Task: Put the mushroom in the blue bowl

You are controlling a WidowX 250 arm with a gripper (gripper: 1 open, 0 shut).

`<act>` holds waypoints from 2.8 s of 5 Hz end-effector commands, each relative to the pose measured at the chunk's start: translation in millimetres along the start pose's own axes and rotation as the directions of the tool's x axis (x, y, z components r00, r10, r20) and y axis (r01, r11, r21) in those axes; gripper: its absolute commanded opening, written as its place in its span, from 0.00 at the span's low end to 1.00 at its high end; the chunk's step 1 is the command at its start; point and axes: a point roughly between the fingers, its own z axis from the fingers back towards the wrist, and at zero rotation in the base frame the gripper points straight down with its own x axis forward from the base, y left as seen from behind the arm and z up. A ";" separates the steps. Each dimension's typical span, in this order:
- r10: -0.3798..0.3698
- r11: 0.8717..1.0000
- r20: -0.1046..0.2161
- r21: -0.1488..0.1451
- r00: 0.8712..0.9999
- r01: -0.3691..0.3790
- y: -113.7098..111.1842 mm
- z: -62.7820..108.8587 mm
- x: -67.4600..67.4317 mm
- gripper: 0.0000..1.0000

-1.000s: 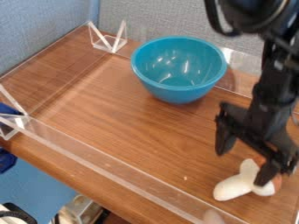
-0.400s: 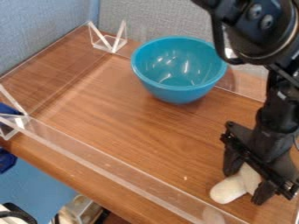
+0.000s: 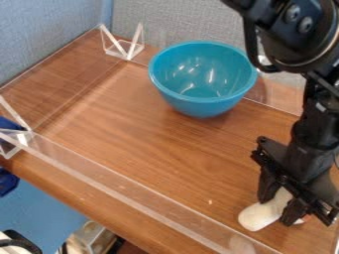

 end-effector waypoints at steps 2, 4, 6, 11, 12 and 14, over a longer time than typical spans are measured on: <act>-0.004 1.000 0.030 -0.010 1.000 0.005 -1.9 10.3 4.3 0.00; -0.008 1.000 0.024 -0.009 1.000 0.008 -3.3 16.4 0.1 0.00; -0.002 1.000 0.030 -0.003 1.000 0.002 -2.6 32.6 -5.1 0.00; 0.067 0.985 0.130 0.151 0.989 -0.087 71.3 131.1 0.1 0.00; 0.095 0.983 0.110 0.146 0.989 -0.111 87.7 122.6 1.9 0.00; 0.133 0.979 0.073 0.145 0.988 -0.143 117.0 100.1 10.4 0.00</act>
